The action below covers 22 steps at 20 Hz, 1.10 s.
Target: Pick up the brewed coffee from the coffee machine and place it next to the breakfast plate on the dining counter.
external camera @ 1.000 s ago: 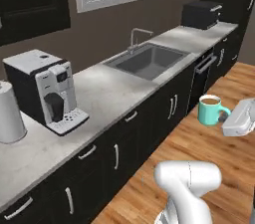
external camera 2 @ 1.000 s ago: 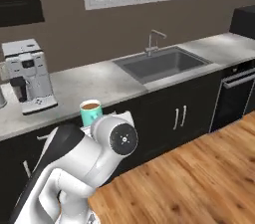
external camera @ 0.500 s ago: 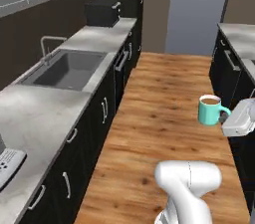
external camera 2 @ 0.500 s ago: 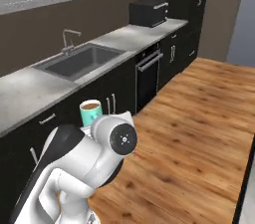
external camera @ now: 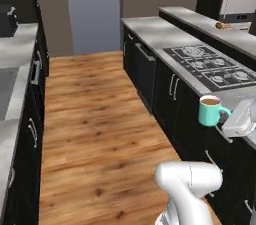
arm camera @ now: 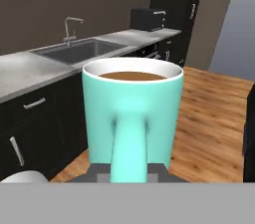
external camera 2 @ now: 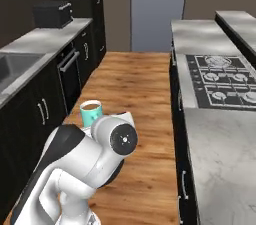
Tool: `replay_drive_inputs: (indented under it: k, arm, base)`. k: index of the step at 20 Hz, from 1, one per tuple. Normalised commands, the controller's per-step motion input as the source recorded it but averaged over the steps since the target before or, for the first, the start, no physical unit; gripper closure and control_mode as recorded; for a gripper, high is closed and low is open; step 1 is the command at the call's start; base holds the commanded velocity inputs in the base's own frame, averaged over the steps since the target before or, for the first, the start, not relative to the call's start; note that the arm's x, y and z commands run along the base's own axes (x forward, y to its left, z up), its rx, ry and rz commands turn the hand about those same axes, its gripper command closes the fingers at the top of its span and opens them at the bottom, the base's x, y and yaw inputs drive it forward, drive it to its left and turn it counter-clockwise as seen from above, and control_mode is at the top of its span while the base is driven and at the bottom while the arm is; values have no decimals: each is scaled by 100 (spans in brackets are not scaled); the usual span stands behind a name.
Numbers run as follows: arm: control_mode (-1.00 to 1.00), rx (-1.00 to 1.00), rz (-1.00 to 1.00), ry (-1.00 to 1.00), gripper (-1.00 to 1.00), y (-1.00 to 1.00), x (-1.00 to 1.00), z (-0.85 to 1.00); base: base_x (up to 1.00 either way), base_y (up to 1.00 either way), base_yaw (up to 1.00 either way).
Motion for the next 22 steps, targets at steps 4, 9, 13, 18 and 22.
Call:
replay_drive_inputs:
  k: [4,9,13,18,22]
  arm:
    - [100,0,0,0,100,0,0,0]
    - [100,0,0,0,100,0,0,0]
    - [100,0,0,0,100,0,0,0]
    - [100,0,0,0,100,0,0,0]
    - [100,0,0,0,100,0,0,0]
  base:
    - [-99,10,-60]
    - [-100,-28,-37]
    - [-100,-43,-29]
    - [-100,-38,-24]
    - [-100,-49,-20]
